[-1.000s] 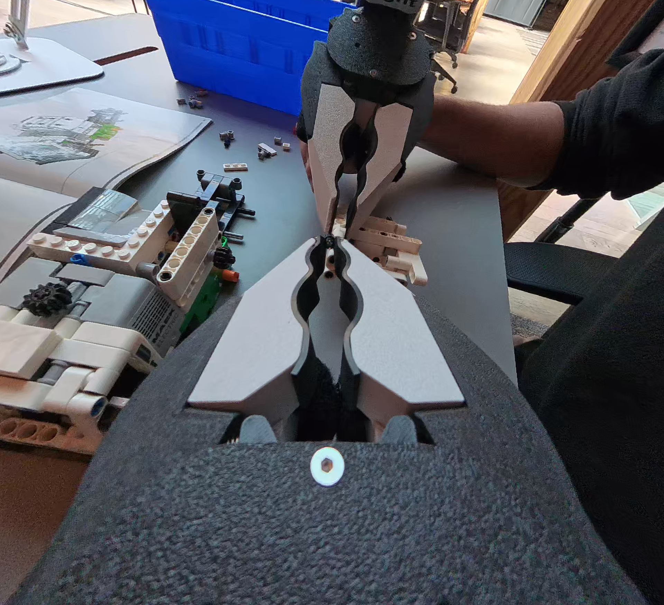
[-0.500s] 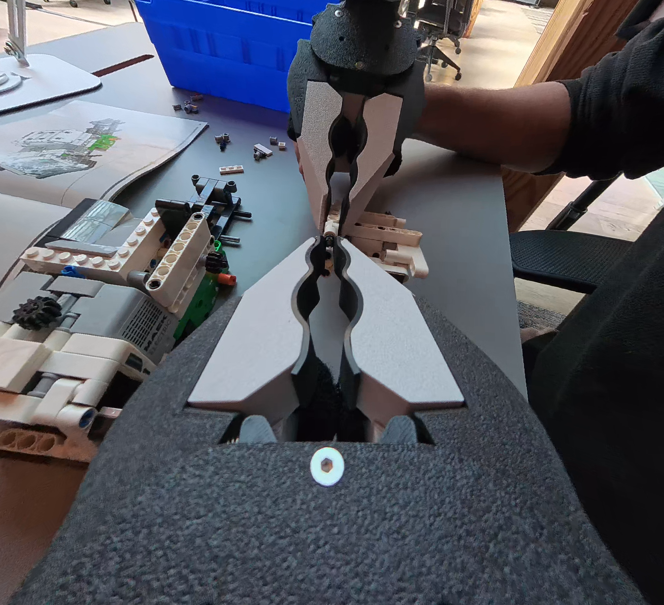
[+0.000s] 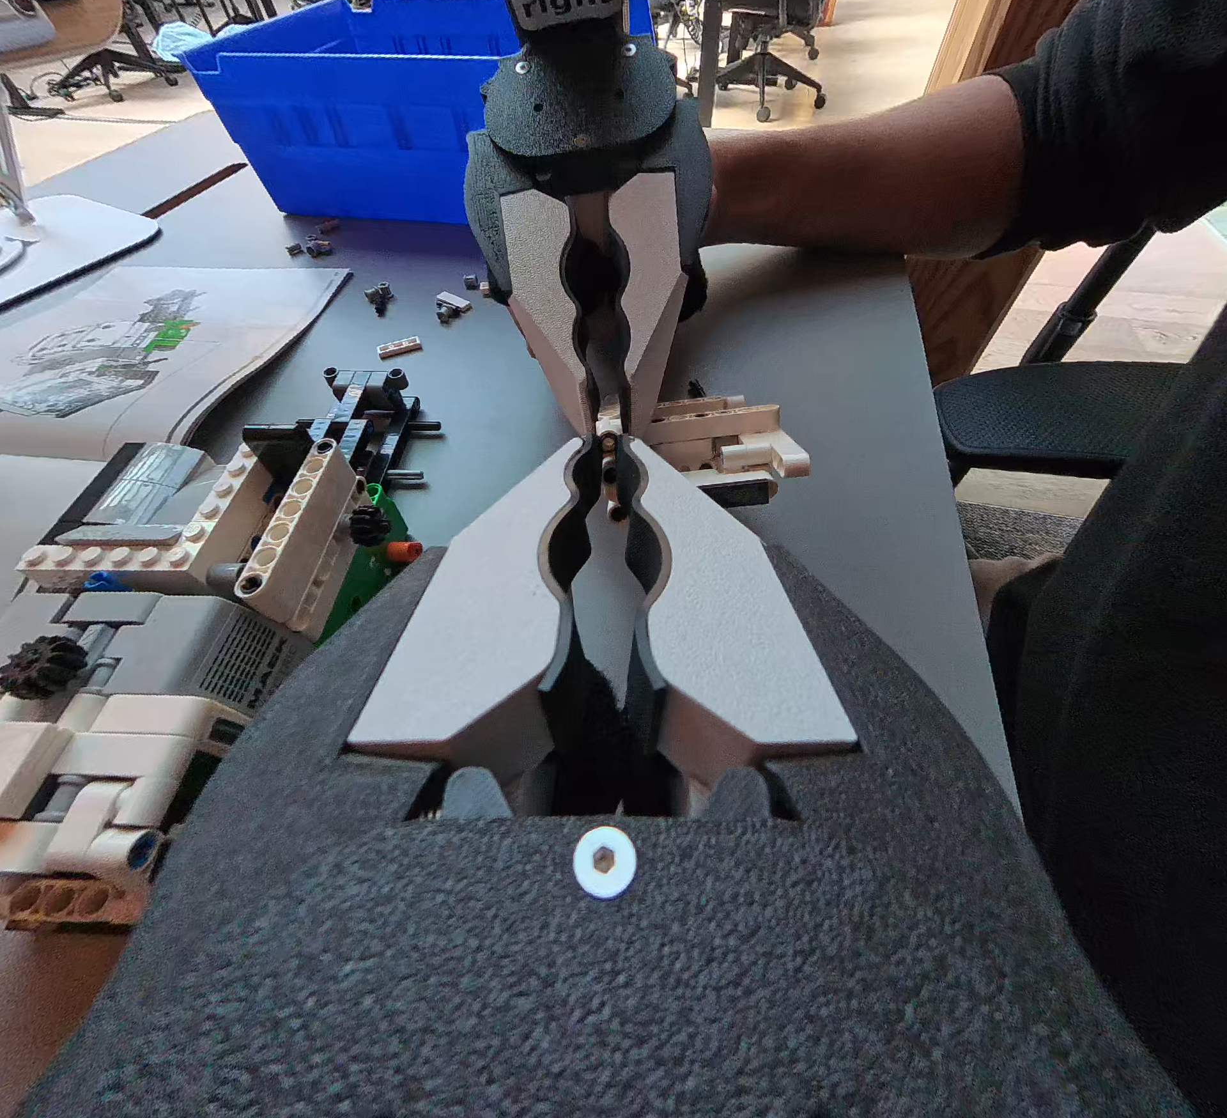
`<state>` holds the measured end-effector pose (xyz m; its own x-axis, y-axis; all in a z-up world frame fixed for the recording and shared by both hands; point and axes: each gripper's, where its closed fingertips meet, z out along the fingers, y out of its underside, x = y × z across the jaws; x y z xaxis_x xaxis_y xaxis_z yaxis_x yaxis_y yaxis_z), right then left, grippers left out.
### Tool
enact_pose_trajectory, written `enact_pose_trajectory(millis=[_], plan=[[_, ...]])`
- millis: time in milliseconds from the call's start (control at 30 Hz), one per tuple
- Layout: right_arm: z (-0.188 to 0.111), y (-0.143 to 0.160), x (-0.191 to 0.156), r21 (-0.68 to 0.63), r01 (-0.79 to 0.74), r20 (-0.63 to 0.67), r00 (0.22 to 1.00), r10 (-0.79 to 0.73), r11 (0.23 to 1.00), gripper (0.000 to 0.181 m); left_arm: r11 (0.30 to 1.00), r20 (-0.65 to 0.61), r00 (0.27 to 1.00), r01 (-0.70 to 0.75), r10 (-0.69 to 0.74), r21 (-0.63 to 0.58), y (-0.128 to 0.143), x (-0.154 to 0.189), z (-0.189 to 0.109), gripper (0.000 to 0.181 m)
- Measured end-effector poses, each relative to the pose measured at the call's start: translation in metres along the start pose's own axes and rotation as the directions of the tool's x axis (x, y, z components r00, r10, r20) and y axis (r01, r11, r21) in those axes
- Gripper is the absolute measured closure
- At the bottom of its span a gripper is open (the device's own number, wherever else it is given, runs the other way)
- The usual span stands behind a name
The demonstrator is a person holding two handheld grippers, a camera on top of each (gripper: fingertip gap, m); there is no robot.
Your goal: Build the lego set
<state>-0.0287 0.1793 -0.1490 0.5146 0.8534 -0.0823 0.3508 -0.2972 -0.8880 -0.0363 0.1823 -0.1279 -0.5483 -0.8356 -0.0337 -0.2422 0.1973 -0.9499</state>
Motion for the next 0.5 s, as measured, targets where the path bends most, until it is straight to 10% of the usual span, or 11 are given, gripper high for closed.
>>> enact_pose_trajectory(millis=[500], plan=[[0.004, 0.017, 0.008, -0.099, -0.031, -0.039, 0.999, 0.028, 0.995, 0.175, 0.996, 0.036, 0.998, 0.047, -0.045, -0.079, 0.012, -0.008, 0.000, 0.174]])
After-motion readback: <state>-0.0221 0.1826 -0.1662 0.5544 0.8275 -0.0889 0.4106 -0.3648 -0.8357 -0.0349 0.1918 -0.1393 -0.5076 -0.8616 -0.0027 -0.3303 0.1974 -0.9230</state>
